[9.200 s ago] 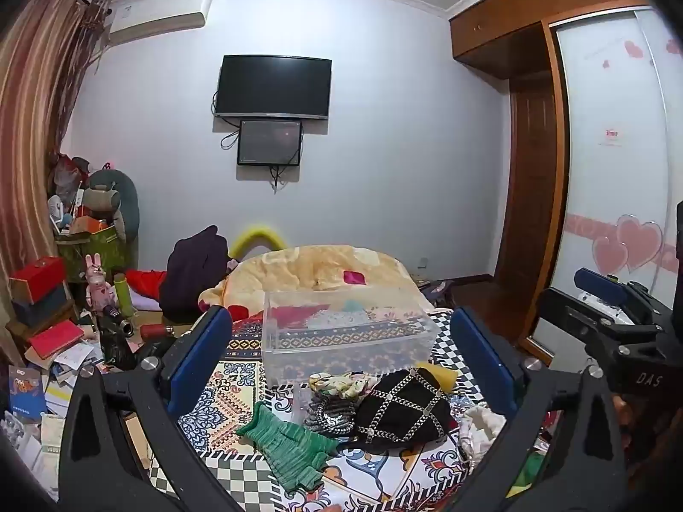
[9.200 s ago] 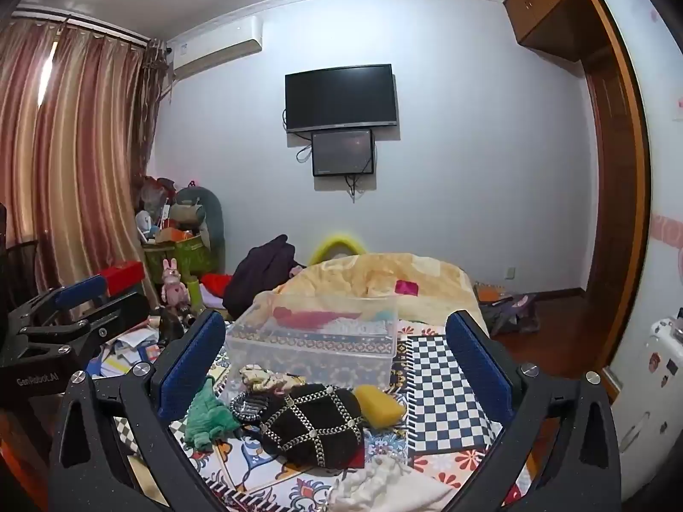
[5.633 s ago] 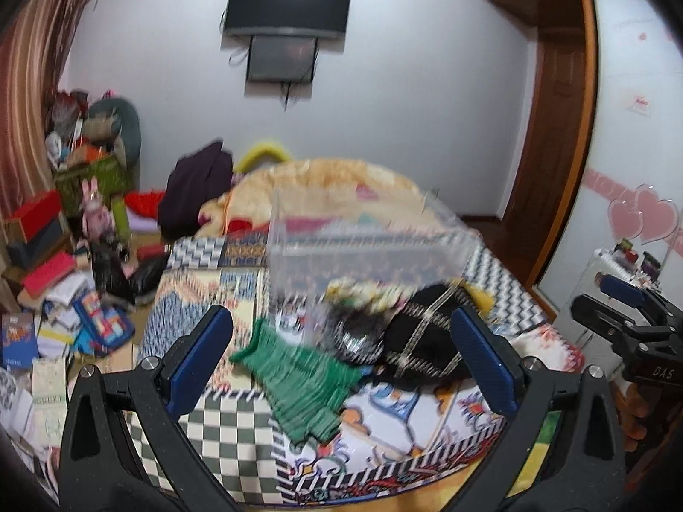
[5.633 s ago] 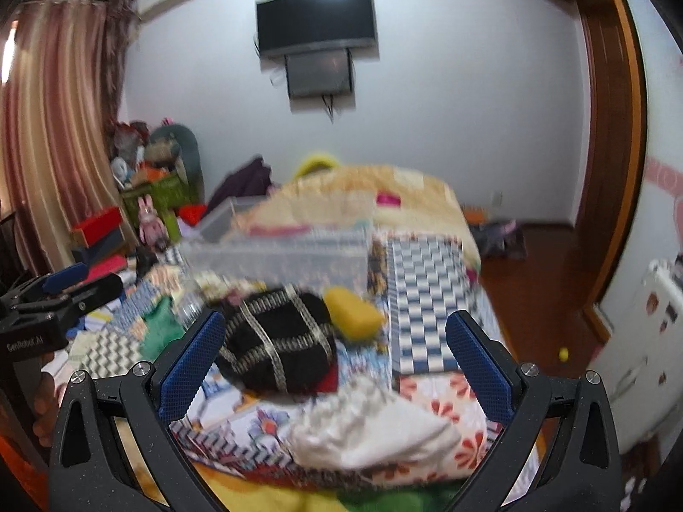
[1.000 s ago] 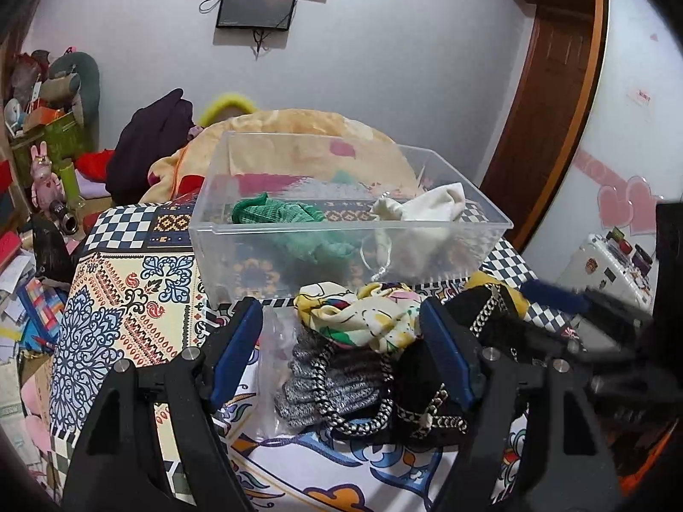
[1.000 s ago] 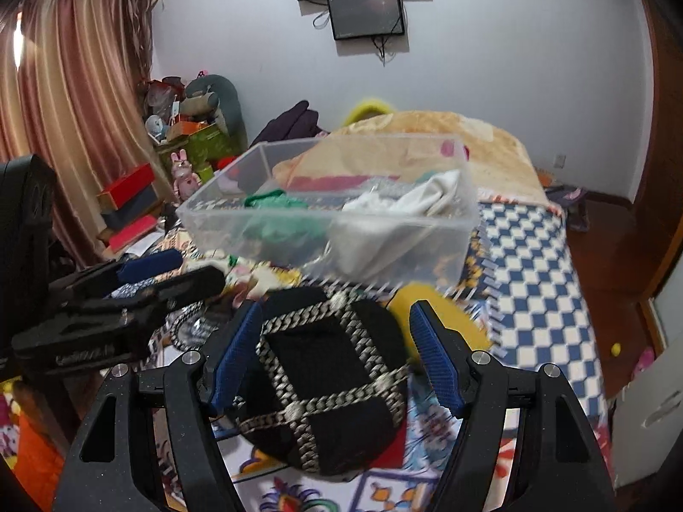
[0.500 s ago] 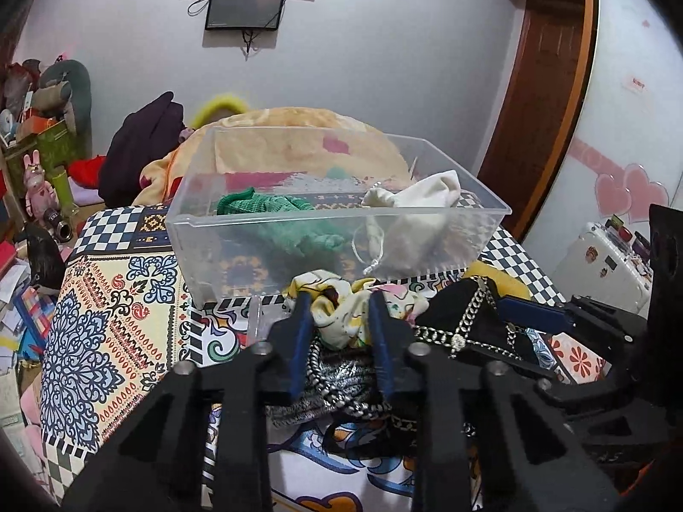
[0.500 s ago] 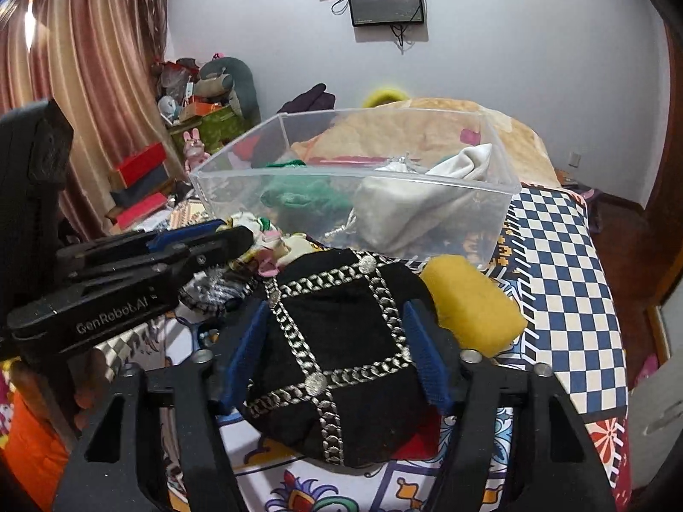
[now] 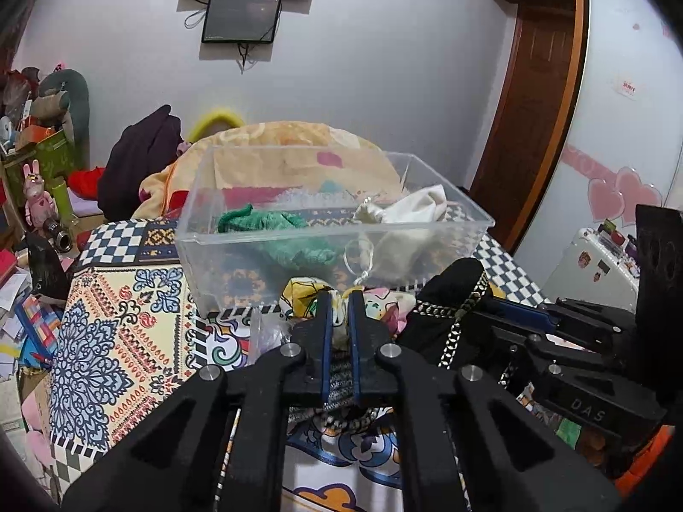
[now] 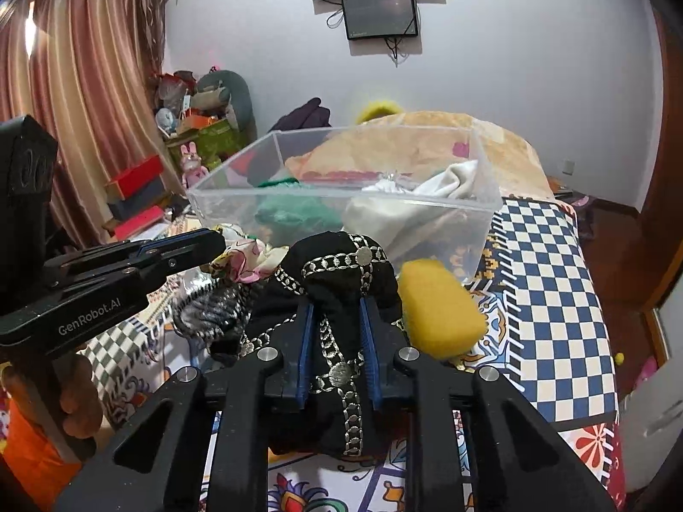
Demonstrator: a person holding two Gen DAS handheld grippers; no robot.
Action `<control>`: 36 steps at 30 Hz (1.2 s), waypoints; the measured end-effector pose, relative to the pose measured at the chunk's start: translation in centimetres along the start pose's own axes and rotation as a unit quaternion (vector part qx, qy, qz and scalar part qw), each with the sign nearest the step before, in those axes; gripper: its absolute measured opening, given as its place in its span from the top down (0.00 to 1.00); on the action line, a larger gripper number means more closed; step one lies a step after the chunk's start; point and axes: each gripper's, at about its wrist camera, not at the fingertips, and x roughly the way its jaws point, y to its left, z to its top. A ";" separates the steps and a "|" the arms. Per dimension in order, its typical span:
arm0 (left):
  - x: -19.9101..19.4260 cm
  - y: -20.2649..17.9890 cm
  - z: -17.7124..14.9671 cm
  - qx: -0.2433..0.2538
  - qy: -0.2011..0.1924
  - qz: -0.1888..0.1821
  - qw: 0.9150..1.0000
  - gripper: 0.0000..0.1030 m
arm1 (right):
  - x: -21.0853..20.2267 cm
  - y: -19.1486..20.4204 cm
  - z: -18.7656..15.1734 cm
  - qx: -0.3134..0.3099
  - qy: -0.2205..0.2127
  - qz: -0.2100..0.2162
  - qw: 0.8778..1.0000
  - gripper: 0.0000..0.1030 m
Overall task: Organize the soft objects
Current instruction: 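Grasp the black chain-trimmed hat with the right gripper while the left grasps the floral cloth, then lift the hat and floral cloth, lower them into the box, open both grippers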
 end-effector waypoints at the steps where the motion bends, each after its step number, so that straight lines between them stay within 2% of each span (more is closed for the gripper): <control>1: -0.3 0.1 0.1 -0.002 -0.004 0.000 1.000 0.94 | -0.2 0.0 0.1 0.003 -0.004 0.002 1.000 0.83; 8: -2.4 0.5 1.1 -0.015 -0.036 -0.002 0.999 0.97 | -1.5 -0.1 0.9 0.016 -0.027 0.021 0.999 0.84; 14: -2.8 1.0 1.5 -0.020 -0.034 -0.003 0.999 0.96 | -3.2 -0.3 1.8 0.019 -0.055 0.019 0.998 0.84; 16: -2.4 1.2 1.5 -0.022 -0.020 -0.011 1.000 0.88 | -3.9 -0.6 2.1 0.020 -0.066 0.013 0.998 0.84; 18: -1.8 1.3 1.3 -0.024 -0.007 -0.008 1.000 0.59 | -4.6 -0.8 2.3 0.023 -0.076 0.006 0.997 0.84; 20: -1.4 1.3 1.1 -0.026 -0.003 -0.005 1.000 0.43 | -5.1 -1.1 2.6 0.027 -0.084 0.001 0.996 0.84; 21: -1.1 1.3 1.0 -0.028 0.000 -0.011 1.000 0.39 | -5.2 -1.2 2.6 0.028 -0.087 -0.003 0.996 0.84; 24: -0.2 1.1 0.7 -0.029 0.014 -0.021 0.999 0.36 | -5.6 -1.7 2.8 0.032 -0.095 -0.014 0.995 0.84; 31: 2.8 0.3 0.7 -0.025 0.041 -0.018 0.999 0.37 | -5.8 -2.5 2.6 0.046 -0.098 -0.022 0.994 0.84; 33: 3.1 0.1 0.7 -0.022 0.039 -0.008 0.999 0.54 | -5.7 -2.4 2.6 0.048 -0.097 -0.024 0.994 0.84; 34: 3.3 0.1 0.7 -0.019 0.043 -0.005 0.999 0.59 | -5.7 -2.4 2.6 0.049 -0.097 -0.025 0.994 0.84; 36: 3.5 0.1 0.5 -0.016 0.046 -0.005 0.999 0.81 | -5.6 -2.4 2.8 0.050 -0.098 -0.026 0.994 0.84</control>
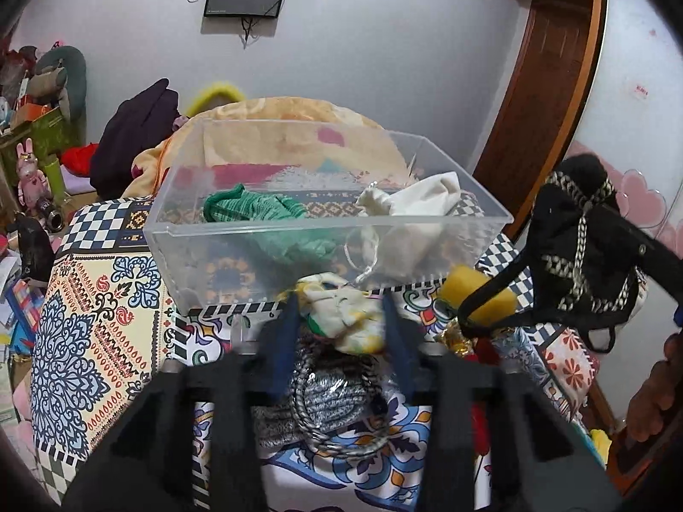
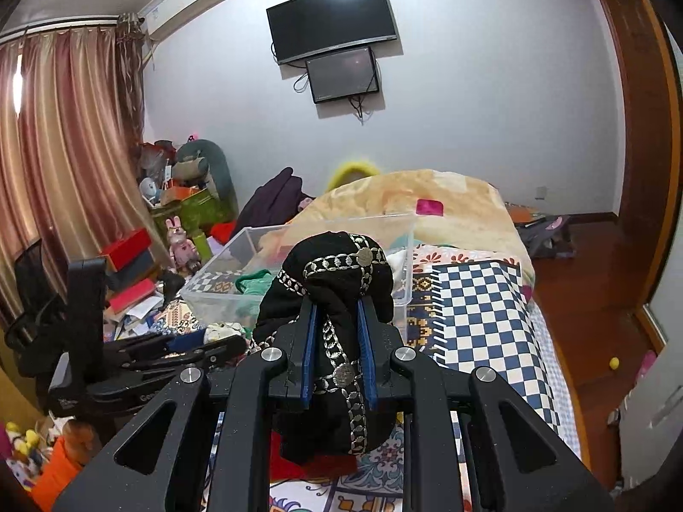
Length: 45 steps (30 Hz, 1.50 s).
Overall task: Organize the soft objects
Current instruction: 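Lift the hat and floral cloth, lower them into the box, open both grippers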
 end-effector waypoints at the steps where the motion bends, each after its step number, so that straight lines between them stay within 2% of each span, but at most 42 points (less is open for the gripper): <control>1: 0.0 0.1 -0.1 0.001 0.001 -0.002 1.000 0.83 | 0.0 0.1 0.2 0.000 -0.001 0.000 1.000 0.84; 3: -0.4 -0.1 -0.2 0.006 -0.007 0.003 1.000 0.87 | 0.1 0.2 0.5 0.000 -0.004 0.001 1.000 0.84; 10: -4.4 -0.3 0.7 0.006 -0.068 0.006 0.998 0.88 | -0.4 0.8 1.8 -0.010 -0.026 0.003 1.000 0.84; 18: -8.5 0.3 4.3 -0.001 -0.147 0.015 0.989 0.88 | -0.1 1.6 3.8 -0.017 -0.061 0.007 0.998 0.84; 22: -8.4 1.0 5.7 -0.008 -0.162 0.023 0.987 0.88 | 1.1 2.1 4.9 -0.021 -0.072 0.001 0.997 0.84; 27: -6.3 2.2 6.4 -0.014 -0.147 0.048 0.988 0.88 | 3.3 2.5 5.3 -0.023 -0.068 -0.007 0.997 0.84; 34: -1.8 3.0 5.9 -0.014 -0.098 0.072 0.992 0.88 | 6.7 3.1 4.2 -0.030 -0.026 -0.010 0.999 0.84; 45: 1.0 2.9 6.1 -0.010 -0.051 0.063 0.997 0.88 | 9.8 3.2 3.7 -0.035 0.031 -0.014 0.999 0.84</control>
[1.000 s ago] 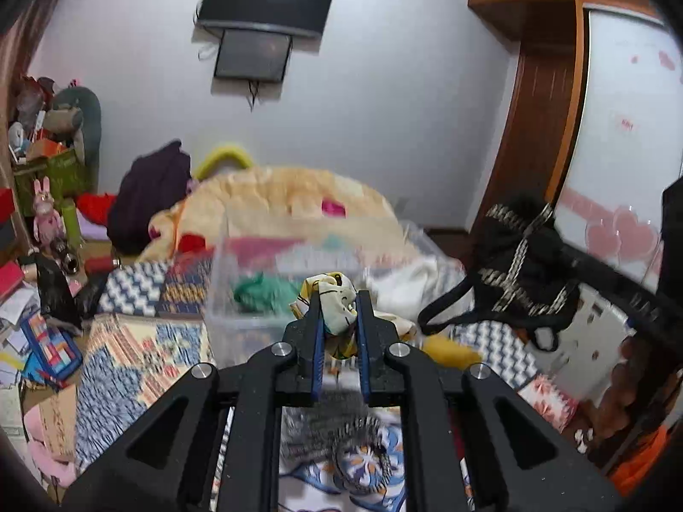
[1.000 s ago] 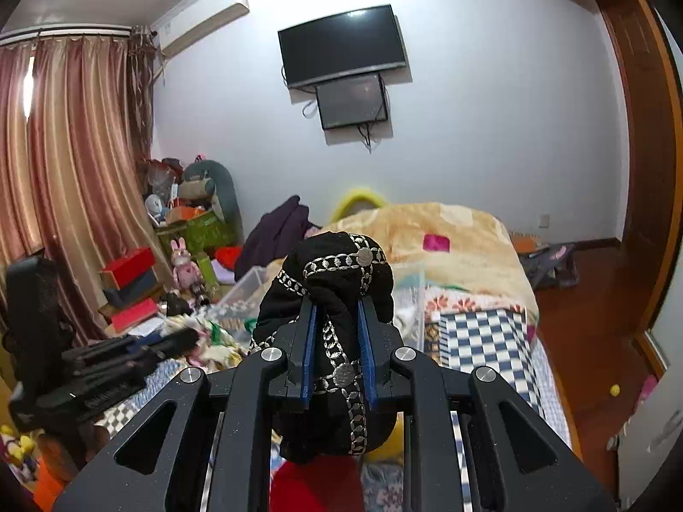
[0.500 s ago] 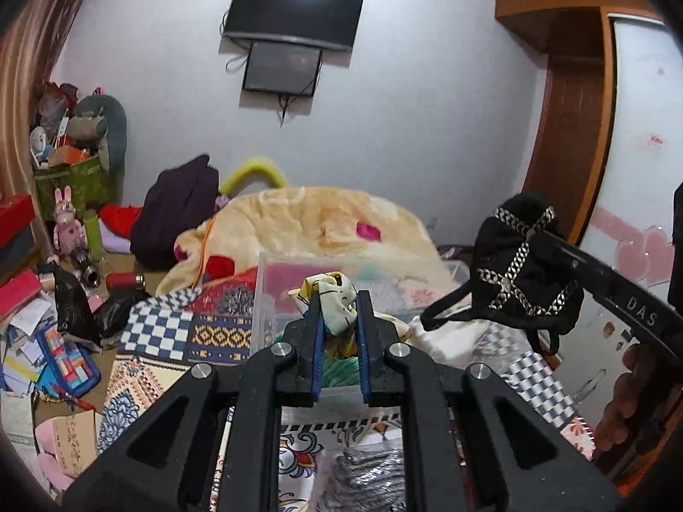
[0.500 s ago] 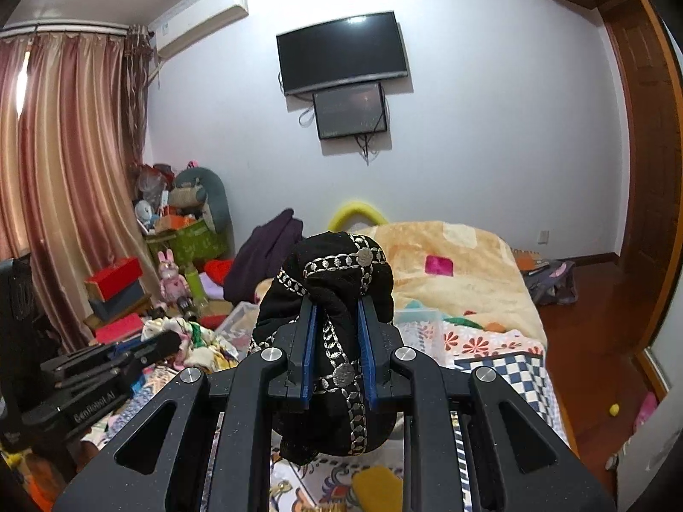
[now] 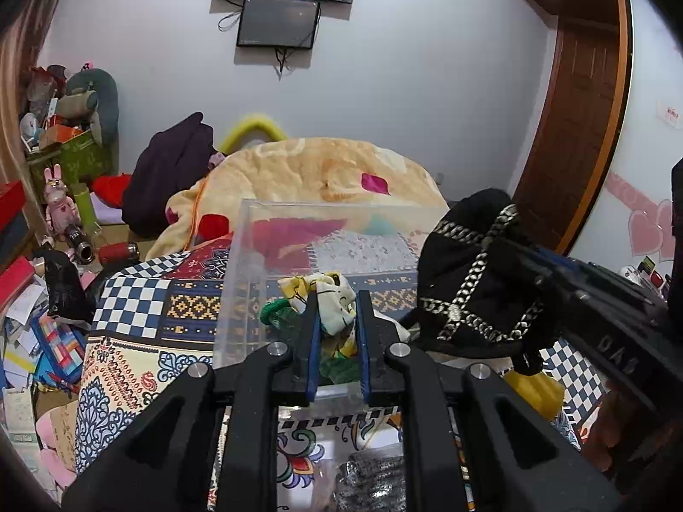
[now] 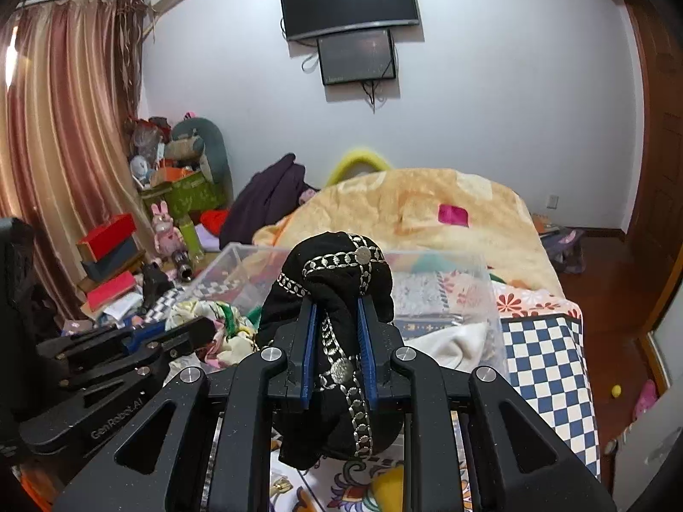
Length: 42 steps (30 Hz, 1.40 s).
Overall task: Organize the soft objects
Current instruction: 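Lift the hat and floral cloth, lower them into the box, open both grippers, then grasp the red velvet pouch with the right gripper while the left grasps the bagged grey knit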
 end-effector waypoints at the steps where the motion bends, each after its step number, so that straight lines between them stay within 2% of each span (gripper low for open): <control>1: 0.1 -0.1 0.0 0.000 0.003 -0.001 1.000 0.88 | 0.2 0.1 -0.1 -0.004 0.004 -0.004 1.000 0.84; 10: 1.2 -0.2 -0.4 0.006 0.029 0.003 1.000 0.87 | 1.3 -0.2 -0.6 -0.012 0.040 -0.006 0.999 0.81; 13: 0.8 -0.1 -0.4 0.004 0.028 0.002 1.000 0.78 | 1.6 0.0 -0.7 -0.017 0.050 -0.010 0.999 0.80; 15: 0.4 0.0 -0.5 0.000 0.027 0.001 1.000 0.64 | 1.5 0.0 -0.7 -0.020 0.052 -0.017 0.998 0.78; 17: -0.2 0.2 -0.5 -0.003 0.019 -0.001 1.000 0.55 | 1.2 0.1 -0.8 -0.022 0.053 -0.021 0.998 0.74; 19: -1.0 0.2 -0.4 -0.006 0.008 -0.007 1.000 0.48 | 0.7 0.0 -0.7 -0.022 0.054 -0.021 0.998 0.67; 21: -1.9 0.2 -0.3 -0.007 -0.005 -0.012 1.000 0.35 | 0.2 -0.3 -0.6 -0.017 0.053 -0.015 0.998 0.50; 24: -3.4 -0.1 -0.1 -0.002 -0.025 -0.011 1.000 0.31 | -1.2 -0.8 -0.6 -0.003 0.040 -0.004 0.999 0.40; 28: -5.2 -0.3 0.0 -0.001 -0.043 -0.012 0.999 0.26 | -3.3 -1.1 -0.4 0.004 0.025 0.003 1.000 0.38; 33: -7.3 -0.2 -0.5 -0.006 -0.055 -0.015 0.998 0.19 | -6.3 -1.0 -0.5 0.001 -0.007 -0.005 1.000 0.28; 38: -8.2 -0.5 -1.9 0.001 -0.047 -0.016 0.999 0.18 | -7.4 -1.2 -1.8 0.005 -0.008 -0.006 1.000 0.25; 42: -7.8 -0.8 -3.4 0.004 -0.027 -0.011 1.000 0.13 | -7.0 -1.1 -3.4 0.005 0.014 -0.007 1.000 0.25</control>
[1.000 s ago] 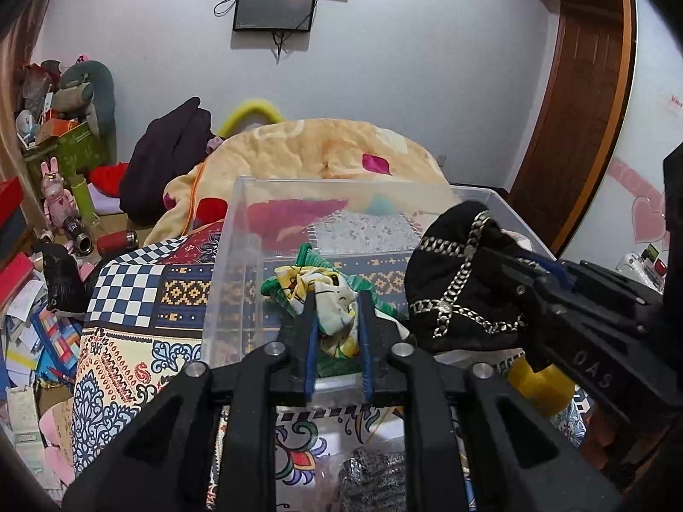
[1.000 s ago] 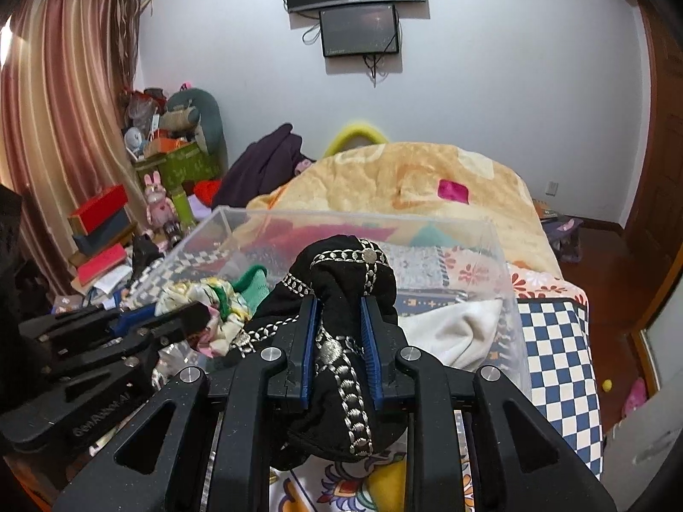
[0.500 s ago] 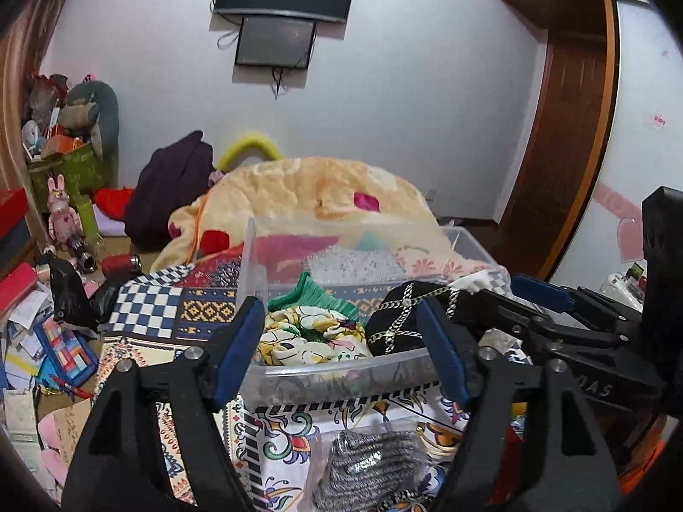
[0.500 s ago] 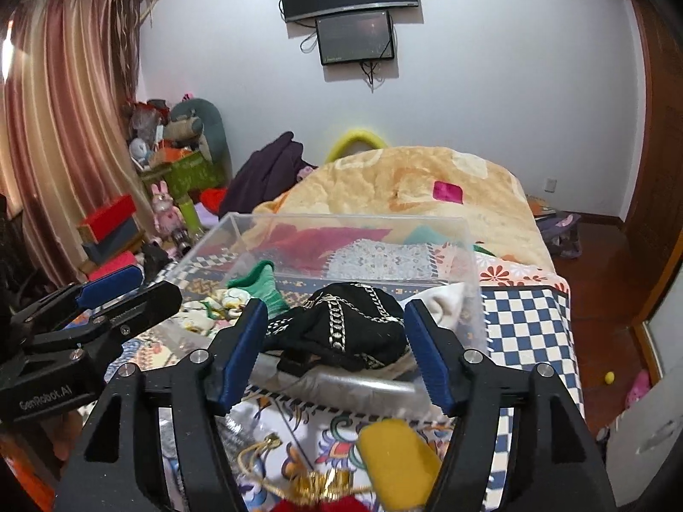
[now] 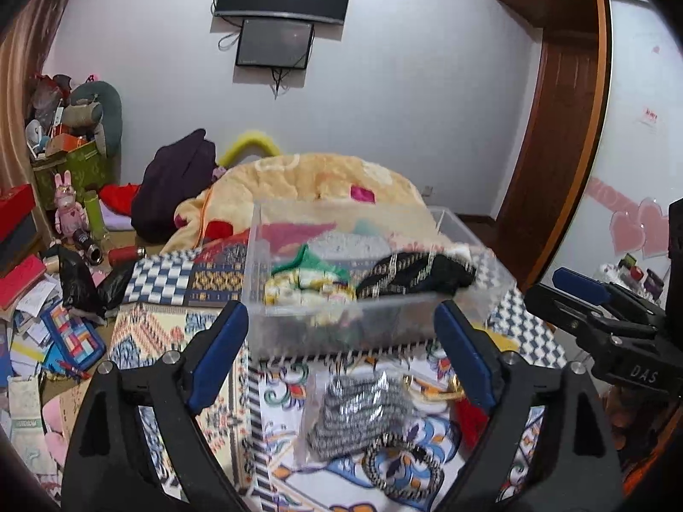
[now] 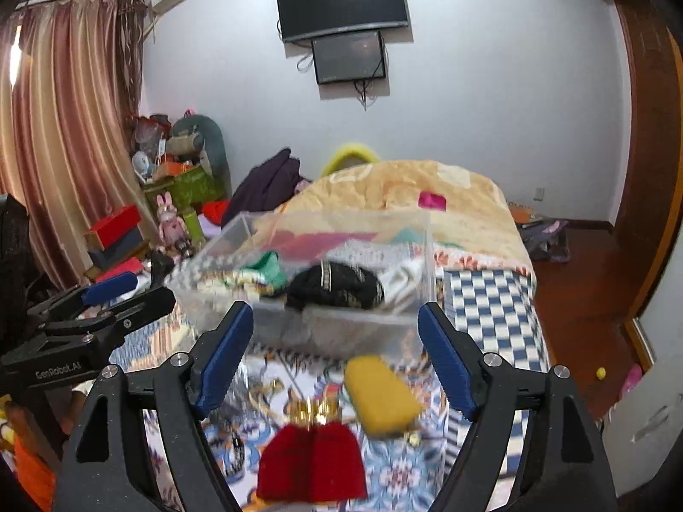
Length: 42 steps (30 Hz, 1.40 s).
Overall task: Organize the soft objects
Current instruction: 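Grasp the red velvet pouch with the right gripper while the left grasps the bagged grey knit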
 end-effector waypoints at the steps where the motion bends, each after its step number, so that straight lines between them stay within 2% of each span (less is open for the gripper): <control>1: 0.2 0.1 -0.4 0.000 0.007 0.000 1.000 0.13 | 0.1 0.0 -0.4 0.000 0.006 0.000 1.000 0.25; 8: 2.3 0.9 -3.0 -0.015 0.063 -0.002 0.998 0.13 | 1.5 1.0 -2.9 0.003 0.050 0.025 0.998 0.25; 13: 3.1 1.0 -4.1 -0.015 0.084 -0.011 0.996 0.13 | 2.3 1.4 -4.3 -0.003 0.076 0.045 0.996 0.25; 18: 4.3 0.5 -4.8 -0.007 0.105 -0.021 0.994 0.13 | 3.8 1.2 -5.4 -0.001 0.105 0.055 0.993 0.38; 25: 6.2 0.6 -5.7 -0.028 0.143 -0.035 0.989 0.13 | 4.9 0.5 -6.2 0.013 0.122 0.045 0.991 0.40; 29: 6.3 0.2 -5.9 -0.023 0.141 -0.033 0.989 0.14 | 4.7 0.8 -6.3 -0.001 0.115 0.040 0.993 0.48; 31: 6.4 0.0 -5.9 -0.021 0.137 -0.031 0.990 0.19 | 4.8 0.9 -6.3 -0.003 0.113 0.037 0.993 0.54; 33: 6.3 -0.3 -5.9 -0.017 0.136 -0.034 0.990 0.31 | 4.9 1.0 -6.2 -0.002 0.112 0.040 0.993 0.59; 37: 6.4 -0.6 -5.9 -0.016 0.133 -0.041 0.990 0.43 | 5.1 1.1 -6.2 -0.002 0.108 0.041 0.993 0.69; 38: 6.3 -0.7 -5.9 -0.015 0.131 -0.041 0.990 0.45 | 5.1 1.0 -6.2 -0.001 0.108 0.043 0.993 0.72; 41: 5.8 -0.7 -5.7 -0.015 0.119 -0.042 0.992 0.56 | 4.9 0.8 -6.1 0.003 0.109 0.065 0.992 0.91; 42: 5.5 -0.6 -5.6 -0.015 0.116 -0.044 0.992 0.58 | 4.9 0.9 -6.1 0.001 0.108 0.062 0.992 0.91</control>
